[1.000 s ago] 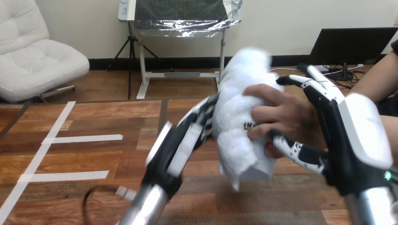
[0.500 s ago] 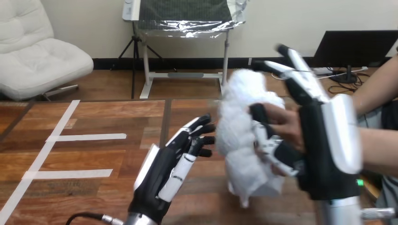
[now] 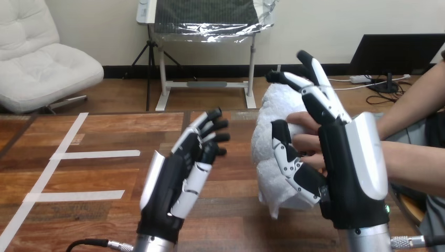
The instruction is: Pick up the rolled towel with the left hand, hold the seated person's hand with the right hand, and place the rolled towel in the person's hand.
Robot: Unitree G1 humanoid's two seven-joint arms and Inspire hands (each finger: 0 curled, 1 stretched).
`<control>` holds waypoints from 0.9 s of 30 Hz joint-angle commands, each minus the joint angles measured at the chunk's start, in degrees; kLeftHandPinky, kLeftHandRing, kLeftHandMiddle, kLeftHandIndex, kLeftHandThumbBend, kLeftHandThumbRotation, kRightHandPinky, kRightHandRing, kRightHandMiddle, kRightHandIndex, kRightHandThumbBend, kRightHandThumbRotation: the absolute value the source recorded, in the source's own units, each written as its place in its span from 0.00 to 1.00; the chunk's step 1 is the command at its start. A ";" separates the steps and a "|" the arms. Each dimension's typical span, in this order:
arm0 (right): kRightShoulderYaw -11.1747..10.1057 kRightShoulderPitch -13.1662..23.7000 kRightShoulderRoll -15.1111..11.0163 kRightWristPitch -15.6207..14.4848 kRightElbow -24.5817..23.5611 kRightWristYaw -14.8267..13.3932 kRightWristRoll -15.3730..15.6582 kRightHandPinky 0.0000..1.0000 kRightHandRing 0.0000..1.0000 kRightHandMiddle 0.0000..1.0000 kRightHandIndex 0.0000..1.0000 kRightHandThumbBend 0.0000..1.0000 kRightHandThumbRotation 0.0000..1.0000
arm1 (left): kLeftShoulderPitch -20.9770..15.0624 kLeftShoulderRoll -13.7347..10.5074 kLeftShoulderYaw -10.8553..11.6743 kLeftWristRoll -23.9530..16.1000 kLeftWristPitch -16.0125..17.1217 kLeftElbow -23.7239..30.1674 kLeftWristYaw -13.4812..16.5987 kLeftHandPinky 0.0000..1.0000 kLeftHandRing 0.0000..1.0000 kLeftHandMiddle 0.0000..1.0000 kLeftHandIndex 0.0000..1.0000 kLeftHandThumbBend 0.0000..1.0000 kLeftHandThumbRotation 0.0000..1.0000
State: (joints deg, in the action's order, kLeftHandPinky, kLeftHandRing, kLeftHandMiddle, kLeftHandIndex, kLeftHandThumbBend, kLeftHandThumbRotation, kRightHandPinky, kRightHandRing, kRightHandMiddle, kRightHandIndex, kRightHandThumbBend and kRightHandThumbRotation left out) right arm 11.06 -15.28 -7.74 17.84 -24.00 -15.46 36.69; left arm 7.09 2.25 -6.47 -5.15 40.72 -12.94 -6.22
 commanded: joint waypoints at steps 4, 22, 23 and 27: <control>0.58 0.79 1.25 1.27 1.28 -1.20 -0.30 0.98 0.99 1.00 0.84 0.05 0.00 | -0.60 1.76 -0.03 -1.00 1.69 2.78 3.51 0.69 0.76 0.81 0.87 0.36 0.93; 1.10 -0.13 1.35 1.83 1.93 -0.51 -0.84 1.00 1.00 1.00 0.87 0.05 0.00 | 0.54 1.42 -0.97 -0.73 1.97 3.29 6.05 0.65 0.74 0.80 0.87 0.30 0.95; 1.11 -0.14 1.33 1.87 1.95 -0.51 -0.86 1.00 1.00 1.00 0.88 0.06 0.00 | 0.58 1.40 -1.00 -0.74 1.96 3.34 6.09 0.65 0.73 0.80 0.87 0.30 0.95; 1.19 -0.15 1.40 1.68 1.89 -0.45 -0.84 1.00 1.00 1.00 0.88 0.06 0.00 | 0.65 1.28 -1.13 -0.78 2.06 3.40 6.13 0.65 0.73 0.79 0.87 0.29 0.95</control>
State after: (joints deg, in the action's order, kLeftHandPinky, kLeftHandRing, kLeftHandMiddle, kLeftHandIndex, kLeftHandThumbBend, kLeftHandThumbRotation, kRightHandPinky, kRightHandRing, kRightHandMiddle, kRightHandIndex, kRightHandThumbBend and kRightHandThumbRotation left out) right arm 12.41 -17.34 -6.91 18.74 -21.98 -15.78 36.48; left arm 9.41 2.79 -6.91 -5.88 41.36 -12.13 -0.31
